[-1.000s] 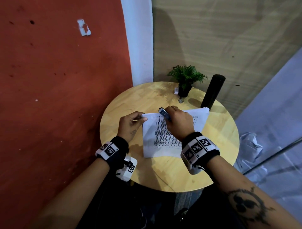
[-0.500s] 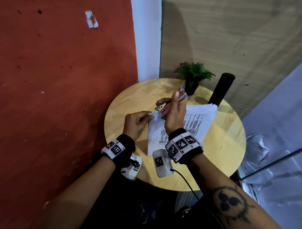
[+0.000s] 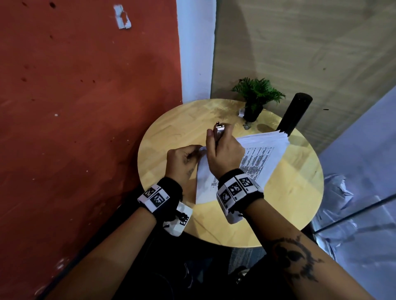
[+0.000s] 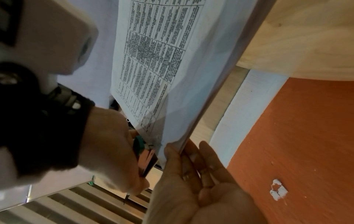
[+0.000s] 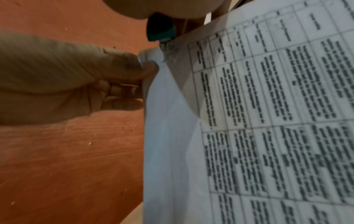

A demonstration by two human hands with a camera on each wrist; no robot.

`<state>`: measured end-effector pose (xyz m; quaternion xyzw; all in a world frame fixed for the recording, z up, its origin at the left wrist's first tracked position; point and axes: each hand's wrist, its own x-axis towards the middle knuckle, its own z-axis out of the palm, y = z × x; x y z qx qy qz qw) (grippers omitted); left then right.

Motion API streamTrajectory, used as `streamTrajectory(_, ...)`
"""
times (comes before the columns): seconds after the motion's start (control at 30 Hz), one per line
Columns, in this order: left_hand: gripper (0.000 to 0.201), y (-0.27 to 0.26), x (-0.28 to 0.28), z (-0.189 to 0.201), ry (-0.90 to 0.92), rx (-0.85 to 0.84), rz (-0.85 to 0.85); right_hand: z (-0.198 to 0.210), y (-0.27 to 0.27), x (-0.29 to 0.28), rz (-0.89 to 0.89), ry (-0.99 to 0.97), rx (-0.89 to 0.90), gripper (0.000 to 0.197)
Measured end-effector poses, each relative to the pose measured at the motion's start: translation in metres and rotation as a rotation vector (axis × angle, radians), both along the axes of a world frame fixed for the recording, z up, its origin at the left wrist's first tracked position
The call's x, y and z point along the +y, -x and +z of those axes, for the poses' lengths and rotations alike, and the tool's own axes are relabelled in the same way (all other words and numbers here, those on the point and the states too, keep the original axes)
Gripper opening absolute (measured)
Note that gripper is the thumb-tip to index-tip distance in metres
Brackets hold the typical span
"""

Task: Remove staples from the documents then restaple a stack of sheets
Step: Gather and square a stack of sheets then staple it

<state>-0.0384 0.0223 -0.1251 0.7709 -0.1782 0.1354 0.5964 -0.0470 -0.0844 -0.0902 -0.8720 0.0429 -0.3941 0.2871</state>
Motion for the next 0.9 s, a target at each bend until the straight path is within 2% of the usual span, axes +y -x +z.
streamTrajectory(0.1,0.018,0.0,0.0,-0.001,0.003,0.0,-0.001,0.001,0.001,-0.003,0.019,0.23,-0.097,0.028)
streamTrajectory(0.17,0.015,-0.001,0.0,-0.002,-0.005,0.002,0.0,0.0,-0.002,-0.007,0.029,0.325,-0.117,0.025)
streamTrajectory(0.3,0.017,0.001,-0.001,0.001,-0.012,0.011,-0.004,-0.004,-0.008,-0.007,0.079,0.315,-0.065,0.036)
streamTrajectory(0.47,0.02,0.004,0.0,0.005,0.031,0.135,-0.065,-0.002,-0.014,-0.007,0.116,0.41,-0.091,0.037)
streamTrajectory(0.57,0.029,0.012,-0.009,0.013,0.187,0.269,-0.175,-0.005,-0.018,-0.008,0.141,0.395,-0.084,0.038)
streamTrajectory(0.63,0.028,0.016,-0.013,0.013,0.278,0.37,-0.243,-0.008,-0.018,-0.008,0.143,0.384,-0.086,0.039)
streamTrajectory(0.9,0.03,0.014,-0.013,0.005,0.286,0.398,-0.258,-0.014,-0.017,-0.015,0.168,0.341,-0.189,0.038)
